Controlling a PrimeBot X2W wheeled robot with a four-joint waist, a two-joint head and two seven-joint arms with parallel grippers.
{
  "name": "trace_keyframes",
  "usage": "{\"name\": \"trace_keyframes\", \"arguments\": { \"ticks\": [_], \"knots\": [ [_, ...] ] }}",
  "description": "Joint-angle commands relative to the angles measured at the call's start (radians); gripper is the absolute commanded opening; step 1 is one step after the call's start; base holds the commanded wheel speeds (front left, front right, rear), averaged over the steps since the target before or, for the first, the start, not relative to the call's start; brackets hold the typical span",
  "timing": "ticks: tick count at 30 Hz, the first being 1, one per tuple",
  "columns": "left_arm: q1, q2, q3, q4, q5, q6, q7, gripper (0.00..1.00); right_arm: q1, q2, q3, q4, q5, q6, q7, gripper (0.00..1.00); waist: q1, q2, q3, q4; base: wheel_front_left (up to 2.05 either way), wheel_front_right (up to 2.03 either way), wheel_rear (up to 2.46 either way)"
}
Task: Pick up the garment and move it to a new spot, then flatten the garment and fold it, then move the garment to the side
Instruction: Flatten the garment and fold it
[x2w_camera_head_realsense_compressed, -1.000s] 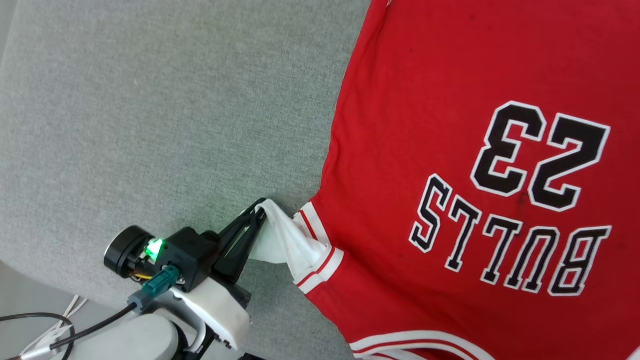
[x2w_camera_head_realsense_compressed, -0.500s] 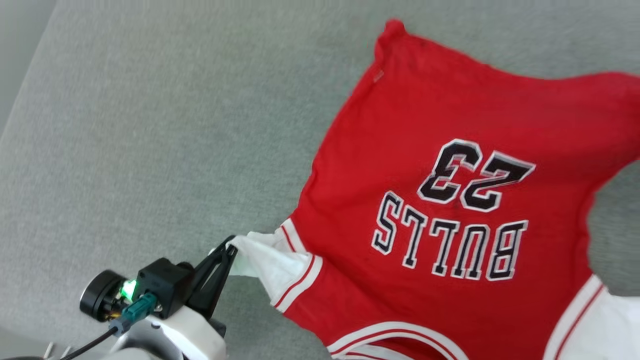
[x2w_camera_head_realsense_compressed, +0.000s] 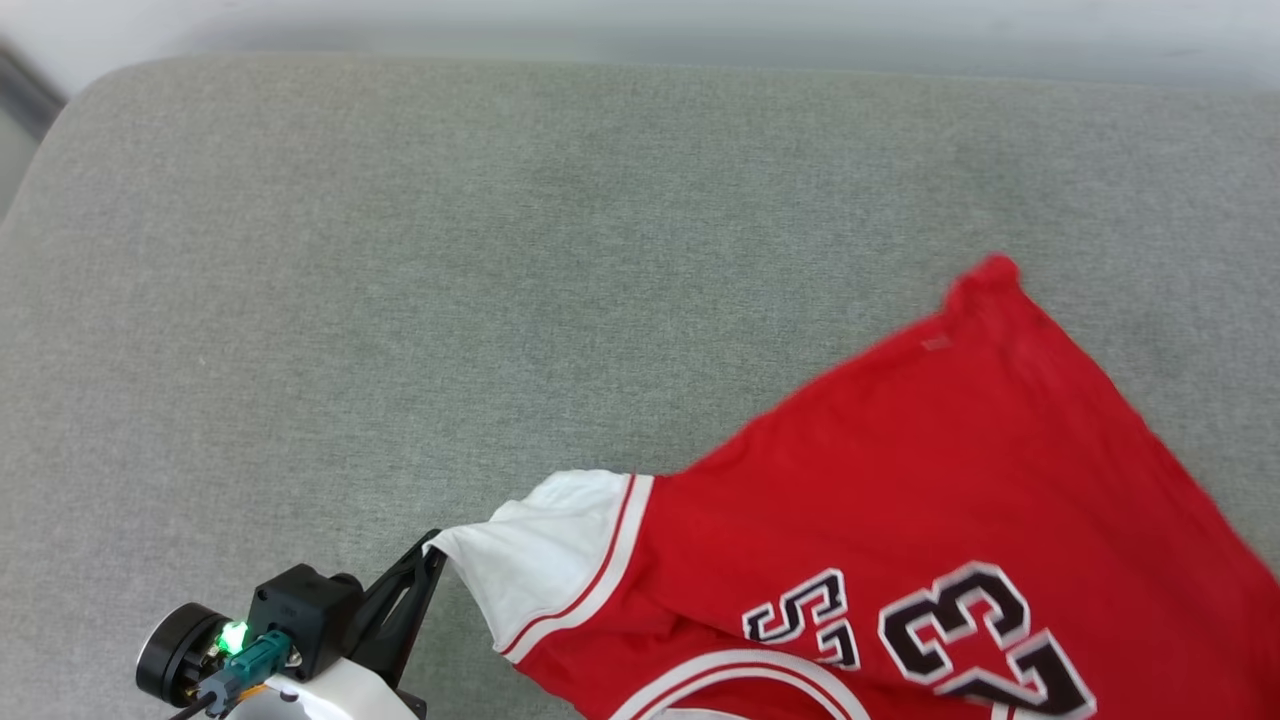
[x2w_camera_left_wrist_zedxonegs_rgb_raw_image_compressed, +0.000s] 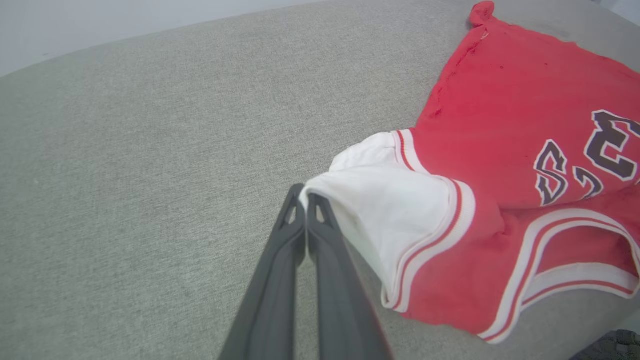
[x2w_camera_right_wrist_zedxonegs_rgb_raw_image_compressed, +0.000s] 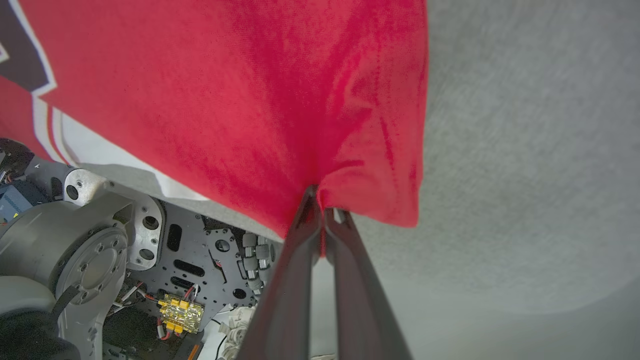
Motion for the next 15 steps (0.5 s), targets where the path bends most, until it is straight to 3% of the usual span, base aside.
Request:
{"name": "trace_keyframes", "arguments": {
  "ticks": [1, 6, 8, 15],
  "knots": [
    [0.009, 0.006, 0.002, -0.001, -0.004, 0.003, -0.004, 0.00, 0.064, 0.023, -0.018, 0.003, -0.011, -0.001, -0.019, 0.00, 0.0001, -0.0001, -0.006, -0.007, 0.00, 0.00, 0.00],
    [0.009, 0.005, 0.002, 0.005, -0.004, 0.001, -0.005, 0.00, 0.200, 0.118, -0.057, 0.007, -0.023, -0.001, -0.076, 0.00, 0.0001, -0.0001, -0.005, -0.015, 0.00, 0.00, 0.00],
    [0.011, 0.008, 0.004, 0.007, -0.005, 0.002, -0.006, 0.00, 0.193, 0.145, -0.075, -0.005, -0.033, -0.001, -0.101, 1.00, 0.0001, -0.0001, -0.006, -0.021, 0.00, 0.00, 0.00],
    [0.006, 0.008, 0.006, 0.008, -0.007, 0.001, -0.004, 0.00, 0.087, 0.117, -0.206, -0.106, -0.039, -0.001, -0.131, 1.00, 0.0001, -0.0001, -0.009, -0.027, 0.00, 0.00, 0.00]
  ]
}}
